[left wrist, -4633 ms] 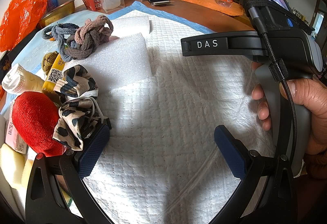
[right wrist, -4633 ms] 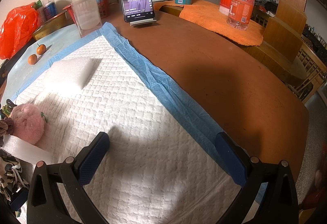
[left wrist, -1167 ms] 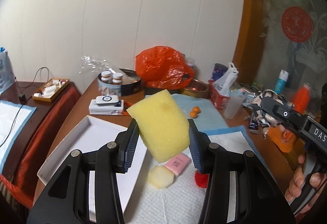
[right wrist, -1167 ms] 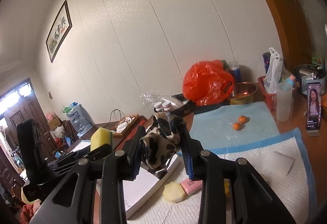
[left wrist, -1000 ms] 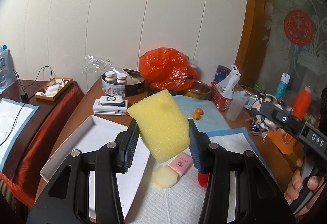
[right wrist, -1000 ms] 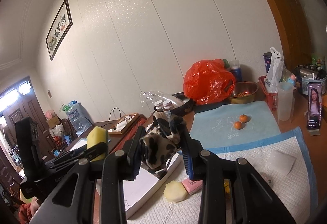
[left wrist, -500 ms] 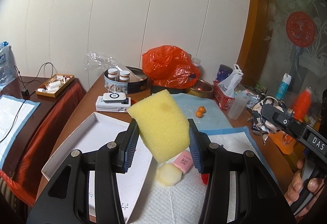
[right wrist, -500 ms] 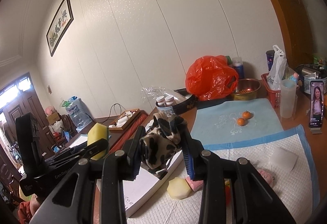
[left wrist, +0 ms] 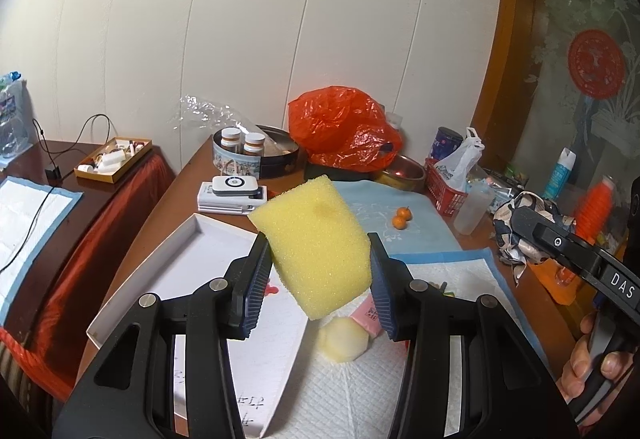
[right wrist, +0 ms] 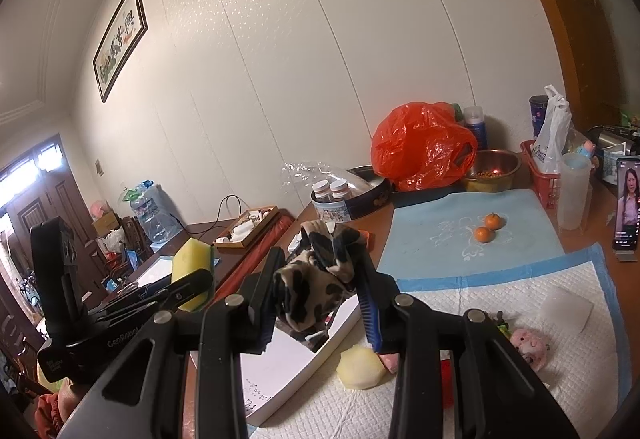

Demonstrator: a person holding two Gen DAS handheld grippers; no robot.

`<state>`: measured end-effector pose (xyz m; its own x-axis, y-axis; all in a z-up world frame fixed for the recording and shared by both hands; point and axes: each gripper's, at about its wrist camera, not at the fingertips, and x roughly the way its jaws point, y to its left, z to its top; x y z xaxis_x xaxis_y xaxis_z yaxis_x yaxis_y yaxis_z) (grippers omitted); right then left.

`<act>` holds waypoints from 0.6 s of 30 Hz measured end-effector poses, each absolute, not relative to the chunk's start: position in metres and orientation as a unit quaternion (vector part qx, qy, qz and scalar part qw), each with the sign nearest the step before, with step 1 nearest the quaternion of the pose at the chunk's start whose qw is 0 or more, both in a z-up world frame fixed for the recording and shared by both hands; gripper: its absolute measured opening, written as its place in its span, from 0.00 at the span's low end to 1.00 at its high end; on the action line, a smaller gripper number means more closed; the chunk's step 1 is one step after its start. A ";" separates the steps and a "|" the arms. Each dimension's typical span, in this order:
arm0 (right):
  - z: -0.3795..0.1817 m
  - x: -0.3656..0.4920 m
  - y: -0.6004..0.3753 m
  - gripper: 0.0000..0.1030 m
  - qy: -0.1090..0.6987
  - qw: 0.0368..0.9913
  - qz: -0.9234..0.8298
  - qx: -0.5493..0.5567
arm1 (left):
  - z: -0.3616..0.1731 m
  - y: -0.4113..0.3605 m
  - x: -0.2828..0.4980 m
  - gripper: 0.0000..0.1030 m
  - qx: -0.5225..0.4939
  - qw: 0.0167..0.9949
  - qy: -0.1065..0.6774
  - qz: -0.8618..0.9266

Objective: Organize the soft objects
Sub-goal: 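Lift and carry the sponge and cloth with both tools toward the white box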

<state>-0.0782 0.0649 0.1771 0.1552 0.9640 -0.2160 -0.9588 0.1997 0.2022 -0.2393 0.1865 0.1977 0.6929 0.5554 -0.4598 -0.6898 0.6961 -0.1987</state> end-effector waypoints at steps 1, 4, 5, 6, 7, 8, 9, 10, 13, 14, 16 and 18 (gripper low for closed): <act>0.177 -0.079 0.066 0.35 0.150 0.760 0.632 0.008 | 0.197 0.188 -0.240 0.45 -0.182 0.902 0.186 0.345; 0.175 -0.082 0.070 0.35 0.153 0.759 0.632 0.005 | 0.195 0.192 -0.243 0.45 -0.183 0.900 0.187 0.347; 0.175 -0.083 0.071 0.35 0.154 0.759 0.633 0.004 | 0.195 0.193 -0.245 0.45 -0.184 0.900 0.187 0.347; 0.175 -0.085 0.072 0.35 0.154 0.759 0.632 0.003 | 0.194 0.194 -0.246 0.45 -0.185 0.900 0.187 0.348; 0.174 -0.086 0.074 0.35 0.155 0.759 0.632 0.003 | 0.194 0.195 -0.247 0.45 -0.186 0.900 0.187 0.348; 0.174 -0.087 0.075 0.35 0.156 0.759 0.633 0.002 | 0.193 0.197 -0.249 0.45 -0.187 0.899 0.187 0.348; 0.174 -0.088 0.076 0.35 0.156 0.758 0.633 0.001 | 0.193 0.199 -0.251 0.45 -0.188 0.899 0.187 0.349; 0.173 -0.089 0.078 0.35 0.157 0.758 0.633 0.001 | 0.192 0.200 -0.253 0.45 -0.189 0.898 0.187 0.349; 0.172 -0.092 0.081 0.35 0.157 0.758 0.634 -0.002 | 0.191 0.204 -0.258 0.45 -0.192 0.898 0.186 0.351; 0.172 -0.093 0.083 0.35 0.157 0.757 0.634 -0.003 | 0.191 0.205 -0.260 0.45 -0.193 0.897 0.185 0.351; 0.172 -0.095 0.086 0.35 0.158 0.757 0.634 -0.005 | 0.190 0.208 -0.263 0.45 -0.194 0.897 0.185 0.352; 0.171 -0.097 0.090 0.35 0.159 0.757 0.634 -0.007 | 0.189 0.211 -0.266 0.45 -0.196 0.897 0.185 0.351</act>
